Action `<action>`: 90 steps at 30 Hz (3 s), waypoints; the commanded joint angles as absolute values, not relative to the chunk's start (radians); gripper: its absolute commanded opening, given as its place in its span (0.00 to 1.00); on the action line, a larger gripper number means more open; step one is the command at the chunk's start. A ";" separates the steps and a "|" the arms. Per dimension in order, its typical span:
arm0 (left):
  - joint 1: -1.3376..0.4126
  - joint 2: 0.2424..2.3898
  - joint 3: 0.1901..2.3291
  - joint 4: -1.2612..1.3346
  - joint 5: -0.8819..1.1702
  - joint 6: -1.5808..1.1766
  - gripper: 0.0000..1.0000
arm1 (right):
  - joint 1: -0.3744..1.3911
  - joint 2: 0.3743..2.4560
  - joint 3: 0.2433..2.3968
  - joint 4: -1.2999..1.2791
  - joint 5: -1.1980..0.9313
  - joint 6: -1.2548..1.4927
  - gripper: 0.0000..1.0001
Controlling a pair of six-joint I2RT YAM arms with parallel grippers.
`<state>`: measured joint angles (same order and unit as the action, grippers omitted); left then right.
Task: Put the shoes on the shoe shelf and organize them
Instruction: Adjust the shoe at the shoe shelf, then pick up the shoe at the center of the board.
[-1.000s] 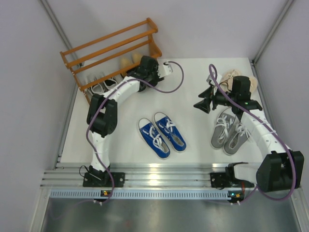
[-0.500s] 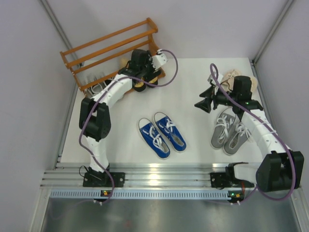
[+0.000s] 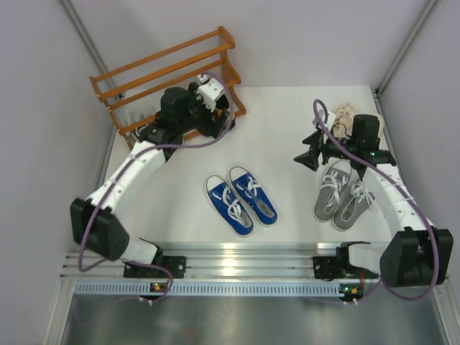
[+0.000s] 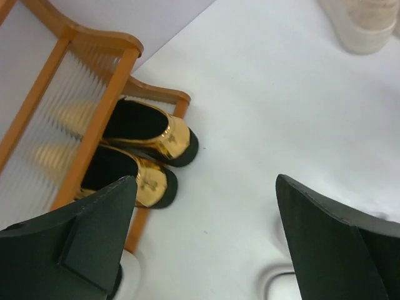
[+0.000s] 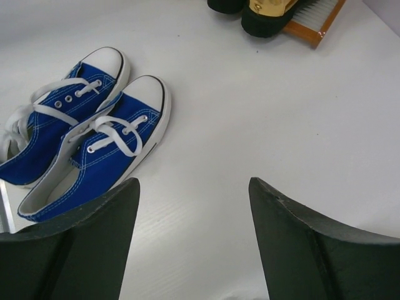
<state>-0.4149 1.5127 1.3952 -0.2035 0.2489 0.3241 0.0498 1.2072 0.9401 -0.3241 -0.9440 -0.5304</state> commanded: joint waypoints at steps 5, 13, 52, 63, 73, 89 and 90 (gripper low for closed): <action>-0.403 0.938 0.920 -0.150 0.207 -0.189 0.98 | 0.102 1.141 0.969 -0.614 -1.062 -0.821 0.81; -0.402 0.472 0.598 -0.261 0.066 -0.703 0.98 | 0.427 1.115 0.959 -0.821 -0.864 -0.942 1.00; -0.575 1.078 0.339 0.104 -0.046 -1.227 0.89 | 0.419 1.052 0.778 -0.672 -0.868 -0.891 0.99; -0.563 1.181 0.313 0.186 -0.067 -1.194 0.60 | 0.416 1.042 0.772 -0.689 -0.888 -0.922 0.99; -0.561 1.092 0.281 0.264 -0.038 -1.140 0.01 | 0.417 1.054 0.791 -0.748 -0.926 -0.974 0.99; -0.561 0.854 0.359 -0.036 -0.021 -1.386 0.00 | 0.739 1.180 1.123 -0.911 -0.798 -1.066 0.99; -0.561 0.856 0.364 -0.040 -0.020 -1.408 0.00 | 0.797 1.183 1.134 -0.890 -0.767 -1.054 0.99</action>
